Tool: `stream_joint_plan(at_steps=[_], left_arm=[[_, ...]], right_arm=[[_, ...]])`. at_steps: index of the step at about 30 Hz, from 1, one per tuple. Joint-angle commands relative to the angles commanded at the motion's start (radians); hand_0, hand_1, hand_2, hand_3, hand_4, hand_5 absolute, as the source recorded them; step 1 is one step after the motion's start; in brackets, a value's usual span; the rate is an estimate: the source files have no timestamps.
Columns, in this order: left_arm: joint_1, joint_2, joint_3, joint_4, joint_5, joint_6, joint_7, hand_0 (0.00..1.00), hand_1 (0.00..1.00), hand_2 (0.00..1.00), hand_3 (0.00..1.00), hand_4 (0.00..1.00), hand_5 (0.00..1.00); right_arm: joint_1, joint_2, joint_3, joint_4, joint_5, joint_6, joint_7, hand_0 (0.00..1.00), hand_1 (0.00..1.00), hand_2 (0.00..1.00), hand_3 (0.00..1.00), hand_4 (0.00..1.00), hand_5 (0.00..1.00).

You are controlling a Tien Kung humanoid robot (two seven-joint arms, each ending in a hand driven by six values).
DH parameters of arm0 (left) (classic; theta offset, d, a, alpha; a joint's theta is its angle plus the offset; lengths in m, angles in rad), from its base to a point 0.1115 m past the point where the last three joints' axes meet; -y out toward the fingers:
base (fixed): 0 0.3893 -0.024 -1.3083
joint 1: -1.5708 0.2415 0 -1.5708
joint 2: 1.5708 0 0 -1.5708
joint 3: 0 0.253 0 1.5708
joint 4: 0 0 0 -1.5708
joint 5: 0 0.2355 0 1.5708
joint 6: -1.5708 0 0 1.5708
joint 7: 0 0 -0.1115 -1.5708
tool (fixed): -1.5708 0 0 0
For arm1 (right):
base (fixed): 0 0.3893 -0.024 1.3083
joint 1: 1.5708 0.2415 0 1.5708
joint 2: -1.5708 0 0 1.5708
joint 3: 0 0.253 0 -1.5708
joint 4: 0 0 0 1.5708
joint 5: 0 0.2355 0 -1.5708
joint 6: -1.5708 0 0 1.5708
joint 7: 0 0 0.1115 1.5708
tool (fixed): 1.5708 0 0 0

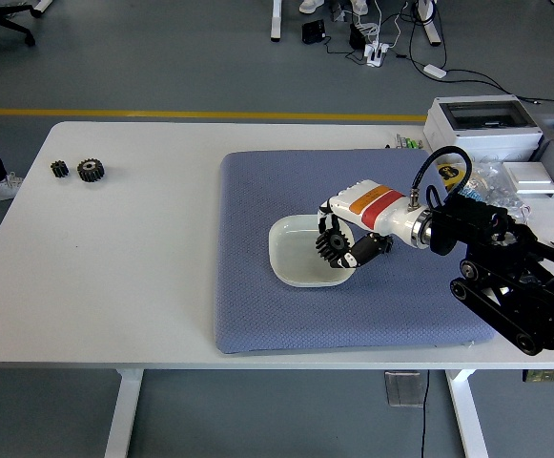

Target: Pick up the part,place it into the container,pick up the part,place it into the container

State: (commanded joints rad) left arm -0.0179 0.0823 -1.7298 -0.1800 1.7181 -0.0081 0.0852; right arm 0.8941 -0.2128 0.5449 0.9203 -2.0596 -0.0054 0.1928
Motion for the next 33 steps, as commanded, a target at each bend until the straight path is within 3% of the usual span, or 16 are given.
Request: stream_joint_plan(at_steps=[6,7,8,12,13,18,19,24,25,30,31,33], left_arm=[[-0.005,0.003,0.008,0.000,-0.005,0.000,0.000,0.717,0.679,0.689,0.570,0.611,0.567],[-0.005,0.003,0.008,0.000,-0.005,0.000,0.000,0.717,0.679,0.689,0.570,0.611,0.567],[-0.006,0.004,0.008,0.000,-0.005,-0.001,0.000,0.717,0.679,0.689,0.570,0.611,0.567],[-0.005,0.006,0.007,0.000,-0.003,-0.001,0.002,0.717,0.679,0.689,0.570,0.611,0.567],[-0.005,0.007,0.007,0.000,-0.002,-0.001,0.002,0.717,0.679,0.689,0.570,0.610,0.567],[-0.005,0.008,0.006,0.000,0.000,-0.001,0.003,0.717,0.679,0.689,0.570,0.610,0.567],[-0.005,0.008,0.007,0.000,-0.001,-0.001,0.003,0.718,0.680,0.689,0.570,0.611,0.567],[-0.006,0.007,0.009,0.000,-0.003,-0.001,0.003,0.718,0.680,0.689,0.570,0.611,0.567],[-0.006,0.007,0.009,0.000,-0.004,-0.001,0.002,0.717,0.679,0.689,0.570,0.611,0.567],[-0.007,0.007,0.010,0.000,-0.003,-0.002,0.002,0.717,0.679,0.689,0.570,0.611,0.567],[-0.006,0.007,0.008,0.000,-0.001,-0.002,0.002,0.717,0.680,0.689,0.570,0.611,0.567],[-0.005,0.008,0.006,0.000,0.001,-0.002,0.002,0.717,0.680,0.689,0.570,0.611,0.567]], right_arm=[[0.045,0.066,-0.022,-0.081,-0.017,-0.003,-0.036,0.002,0.008,0.169,0.367,0.880,0.254],[0.051,0.073,-0.024,-0.088,-0.021,-0.001,-0.044,0.002,0.014,0.205,0.478,0.890,0.247],[0.056,0.080,-0.024,-0.095,-0.024,0.002,-0.050,0.002,0.014,0.205,0.478,0.890,0.247],[0.075,0.102,-0.021,-0.119,-0.033,0.057,-0.071,0.002,0.014,0.205,0.478,0.890,0.247],[0.079,0.106,-0.023,-0.123,-0.034,0.067,-0.069,0.002,0.025,0.236,0.753,0.998,0.415],[0.091,0.119,-0.032,-0.134,-0.044,0.091,-0.049,0.002,0.025,0.236,0.753,0.998,0.415],[0.092,0.121,-0.035,-0.136,-0.048,0.100,-0.042,0.002,0.071,0.327,0.998,0.998,0.440],[0.094,0.126,-0.047,-0.144,-0.076,0.138,-0.034,0.002,0.071,0.327,0.998,0.998,0.440],[0.093,0.126,-0.045,-0.144,-0.081,0.139,-0.035,0.002,0.098,0.365,0.998,0.998,0.451],[0.092,0.106,-0.007,-0.118,-0.093,0.112,-0.028,0.002,0.098,0.365,0.998,0.998,0.451],[0.093,0.097,0.005,-0.108,-0.097,0.106,-0.027,0.002,0.090,0.329,0.947,0.998,0.456],[0.094,0.080,0.026,-0.091,-0.104,0.097,-0.025,0.002,0.090,0.329,0.947,0.998,0.456]])
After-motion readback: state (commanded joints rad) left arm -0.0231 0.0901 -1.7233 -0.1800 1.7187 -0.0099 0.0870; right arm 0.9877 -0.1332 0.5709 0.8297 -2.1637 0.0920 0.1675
